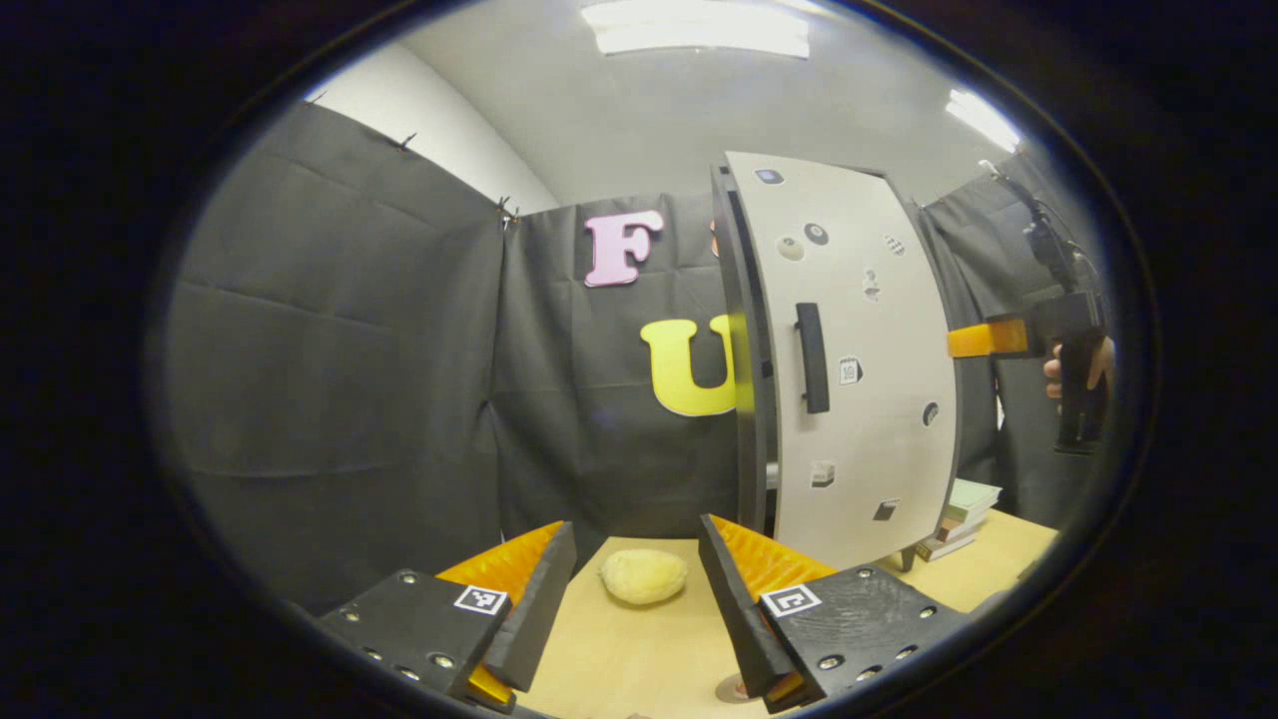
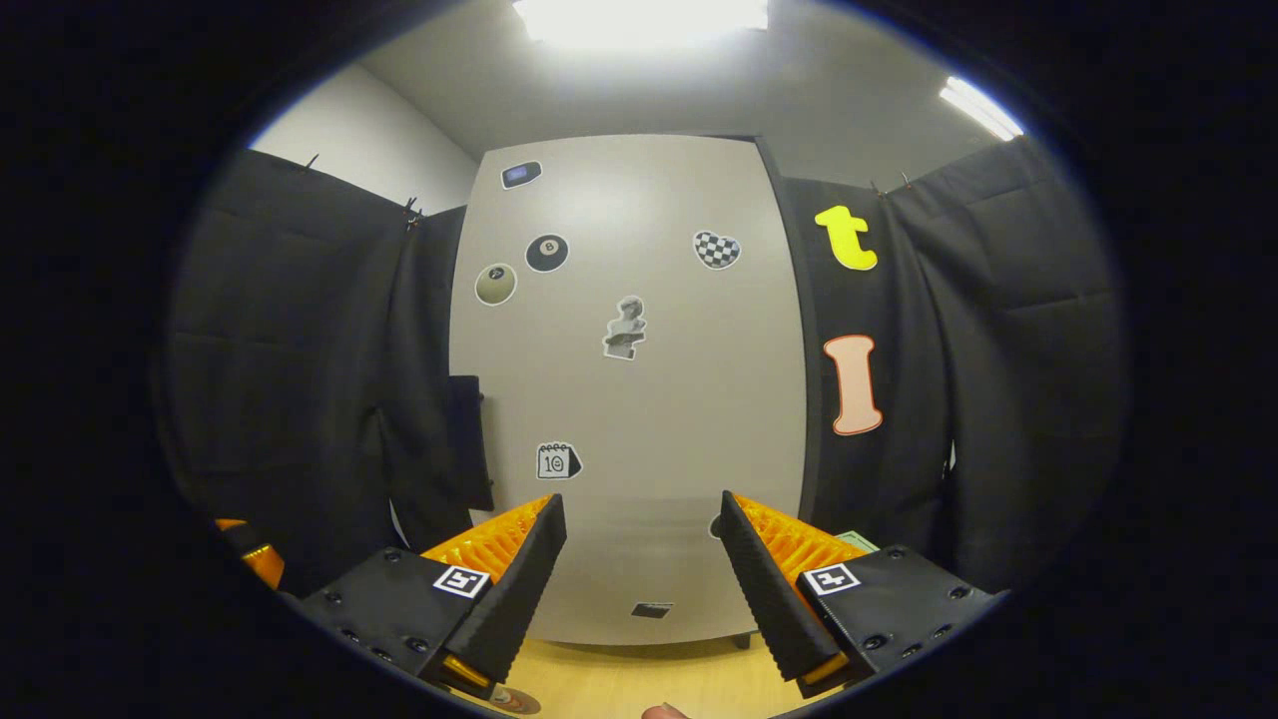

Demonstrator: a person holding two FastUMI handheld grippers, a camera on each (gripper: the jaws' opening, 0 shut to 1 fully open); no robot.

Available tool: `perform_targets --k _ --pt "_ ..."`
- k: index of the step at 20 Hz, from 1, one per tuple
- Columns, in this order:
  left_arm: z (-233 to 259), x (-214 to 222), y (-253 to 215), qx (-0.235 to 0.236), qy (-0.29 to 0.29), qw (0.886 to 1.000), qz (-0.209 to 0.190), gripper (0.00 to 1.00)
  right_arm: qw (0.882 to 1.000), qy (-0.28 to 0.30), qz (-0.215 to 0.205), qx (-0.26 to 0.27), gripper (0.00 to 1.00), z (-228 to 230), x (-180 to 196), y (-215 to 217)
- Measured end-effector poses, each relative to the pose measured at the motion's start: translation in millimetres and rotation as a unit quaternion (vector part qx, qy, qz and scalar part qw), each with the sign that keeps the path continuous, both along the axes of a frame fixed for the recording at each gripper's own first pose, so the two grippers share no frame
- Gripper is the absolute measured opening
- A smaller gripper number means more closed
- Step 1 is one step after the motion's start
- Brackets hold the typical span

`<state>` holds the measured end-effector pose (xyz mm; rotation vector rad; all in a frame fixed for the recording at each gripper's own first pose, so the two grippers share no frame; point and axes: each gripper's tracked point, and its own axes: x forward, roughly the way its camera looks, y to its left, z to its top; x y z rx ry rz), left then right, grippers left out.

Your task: Open the cabinet door with the right hand, grasp the bottle in the cabinet with the left hand and place it on the coaster, then close the cabinet door with the right hand.

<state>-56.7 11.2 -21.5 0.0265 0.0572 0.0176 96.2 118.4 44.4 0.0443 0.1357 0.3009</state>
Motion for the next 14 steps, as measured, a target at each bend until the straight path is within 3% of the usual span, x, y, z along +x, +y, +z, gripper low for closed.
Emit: perform_targets --k 9,14 --pt "53.5 -18.1 -73.8 0.015 -0.038 0.999 -0.014 0.74 1.0 -0.001 -0.013 -0.026 0.98 -18.5 -62.9 -109.4" --pt "69.5 -34.5 -102.5 0.021 -0.046 0.998 -0.031 0.74 0.999 0.006 -0.025 -0.034 0.98 -31.5 -96.2 -148.0"
